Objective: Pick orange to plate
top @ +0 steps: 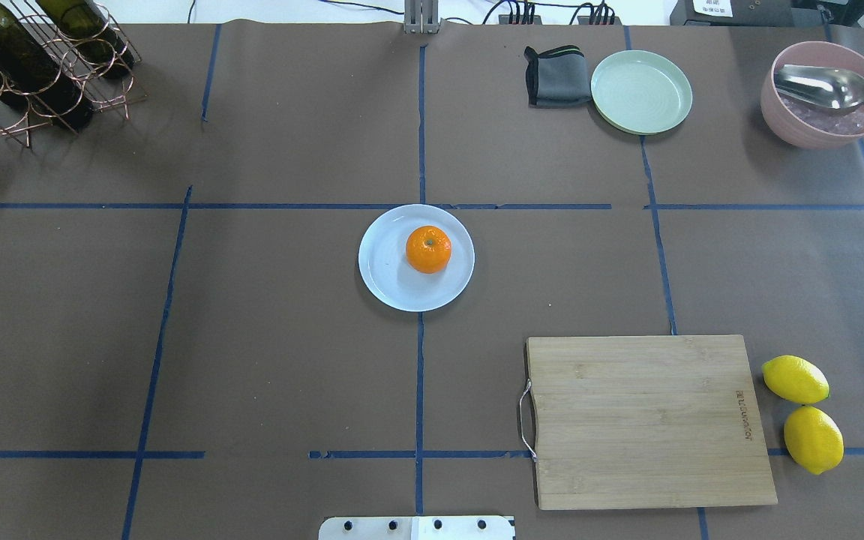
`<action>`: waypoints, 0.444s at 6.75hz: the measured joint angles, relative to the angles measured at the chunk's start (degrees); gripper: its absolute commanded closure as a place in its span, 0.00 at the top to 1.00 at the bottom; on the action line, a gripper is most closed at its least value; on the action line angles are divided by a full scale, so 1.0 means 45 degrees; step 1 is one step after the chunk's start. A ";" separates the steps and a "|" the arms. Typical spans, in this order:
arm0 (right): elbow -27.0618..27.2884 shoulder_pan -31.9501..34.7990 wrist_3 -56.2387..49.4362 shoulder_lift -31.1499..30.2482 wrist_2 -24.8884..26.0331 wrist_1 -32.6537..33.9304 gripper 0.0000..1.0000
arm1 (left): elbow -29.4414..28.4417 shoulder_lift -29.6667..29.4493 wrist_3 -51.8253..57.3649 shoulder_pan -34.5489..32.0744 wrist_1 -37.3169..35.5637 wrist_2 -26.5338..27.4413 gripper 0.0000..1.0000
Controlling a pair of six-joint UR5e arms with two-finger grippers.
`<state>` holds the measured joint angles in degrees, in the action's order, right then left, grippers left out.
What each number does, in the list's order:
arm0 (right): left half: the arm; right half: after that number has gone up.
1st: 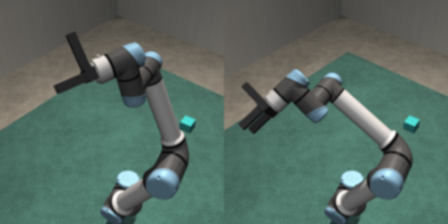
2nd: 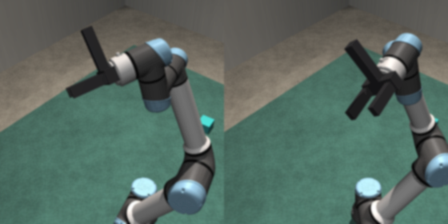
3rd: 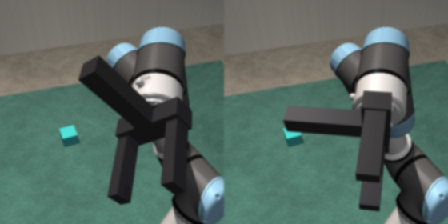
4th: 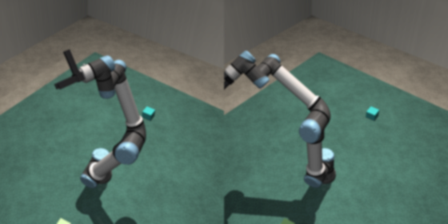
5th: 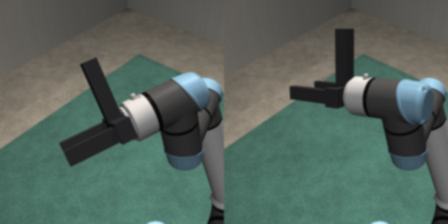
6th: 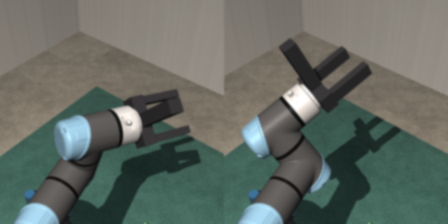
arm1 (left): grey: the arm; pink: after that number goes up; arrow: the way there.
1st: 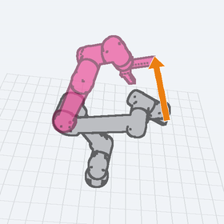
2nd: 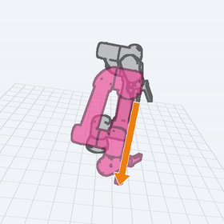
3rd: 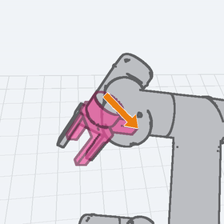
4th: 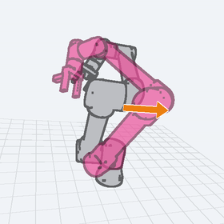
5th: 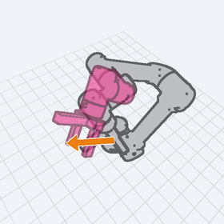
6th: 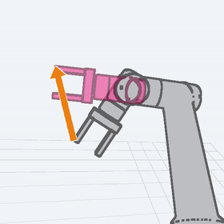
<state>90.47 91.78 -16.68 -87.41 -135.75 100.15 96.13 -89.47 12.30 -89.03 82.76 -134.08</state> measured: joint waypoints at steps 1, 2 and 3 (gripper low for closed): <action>-0.0028 0.0065 0.0089 -0.0422 0.0062 -0.0669 1.00 | 0.0000 0.0000 0.0000 0.0000 0.0010 0.0000 1.00; -0.0040 0.0101 0.0492 -0.0794 0.0087 -0.1429 1.00 | -0.0006 -0.0003 0.0000 -0.0001 0.0019 0.0006 1.00; -0.0017 0.0120 0.1176 -0.0949 0.0083 -0.1825 1.00 | -0.0018 -0.0011 0.0000 0.0000 0.0024 0.0010 1.00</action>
<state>90.39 92.31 -11.38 -91.68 -135.38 91.94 96.05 -89.52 12.30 -89.03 82.87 -134.04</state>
